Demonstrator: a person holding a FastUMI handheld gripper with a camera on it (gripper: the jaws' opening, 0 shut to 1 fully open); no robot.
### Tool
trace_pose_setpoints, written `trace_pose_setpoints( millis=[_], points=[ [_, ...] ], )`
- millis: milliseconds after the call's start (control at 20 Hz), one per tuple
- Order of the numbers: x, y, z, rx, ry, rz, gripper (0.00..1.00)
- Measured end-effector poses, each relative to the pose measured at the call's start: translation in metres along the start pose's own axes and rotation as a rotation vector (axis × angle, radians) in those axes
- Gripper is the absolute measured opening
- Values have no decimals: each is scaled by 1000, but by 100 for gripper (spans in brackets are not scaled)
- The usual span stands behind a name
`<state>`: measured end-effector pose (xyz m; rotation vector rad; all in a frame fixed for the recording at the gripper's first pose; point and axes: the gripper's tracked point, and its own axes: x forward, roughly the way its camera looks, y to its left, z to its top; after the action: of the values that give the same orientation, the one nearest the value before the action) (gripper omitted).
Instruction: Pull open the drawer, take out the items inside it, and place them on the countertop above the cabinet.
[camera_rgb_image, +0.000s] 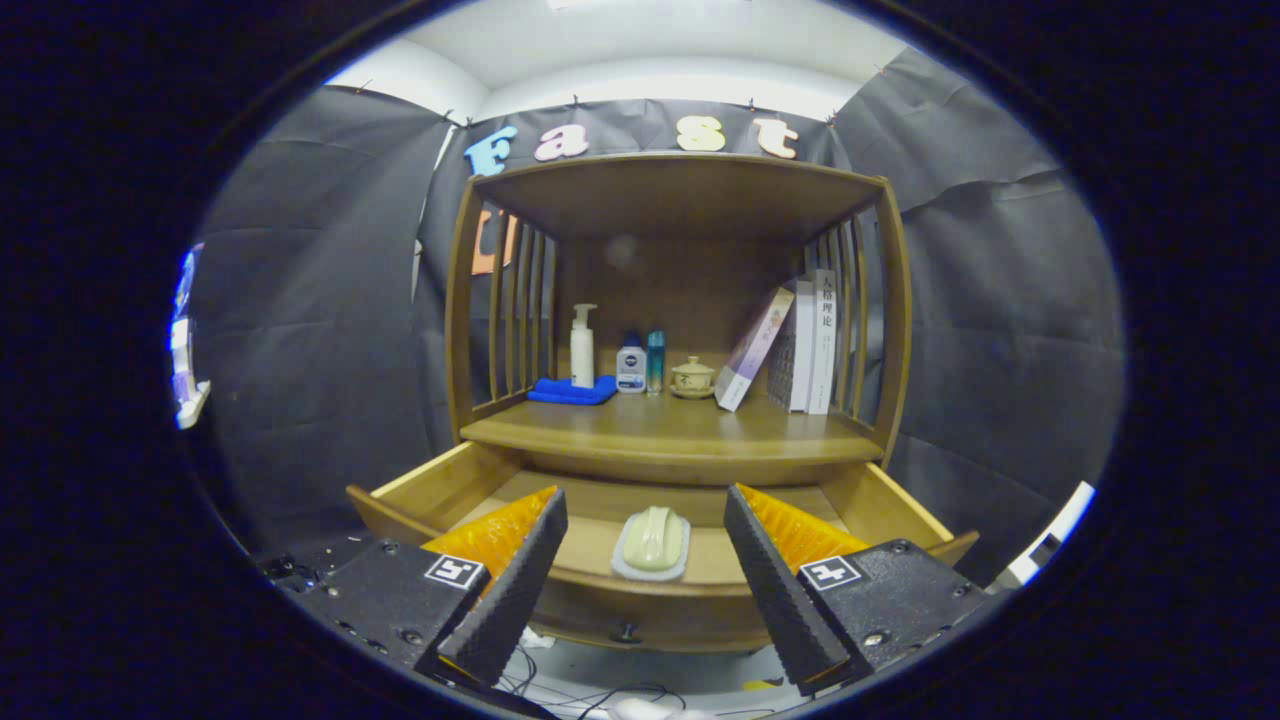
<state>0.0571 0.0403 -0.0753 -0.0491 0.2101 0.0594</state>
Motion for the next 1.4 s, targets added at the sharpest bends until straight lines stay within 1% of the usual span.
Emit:
trace_pose_setpoints(
  millis=[100,300,450,500,550,650,700,800,950,1250,1400],
  points=[
    [20,-3,17,31,30,5,100],
    [65,0,37,78,134,24,100],
    [103,1,25,51,254,18,99],
    [115,5,19,48,297,29,99],
    [125,8,9,47,349,37,99],
    [139,4,-14,41,472,24,99],
    [146,2,-23,32,523,21,97],
    [152,-2,-42,23,626,9,94],
    [152,0,-66,53,772,18,90],
    [152,6,-94,93,955,30,79],
    [152,8,-106,107,1026,34,77]
  ],
)
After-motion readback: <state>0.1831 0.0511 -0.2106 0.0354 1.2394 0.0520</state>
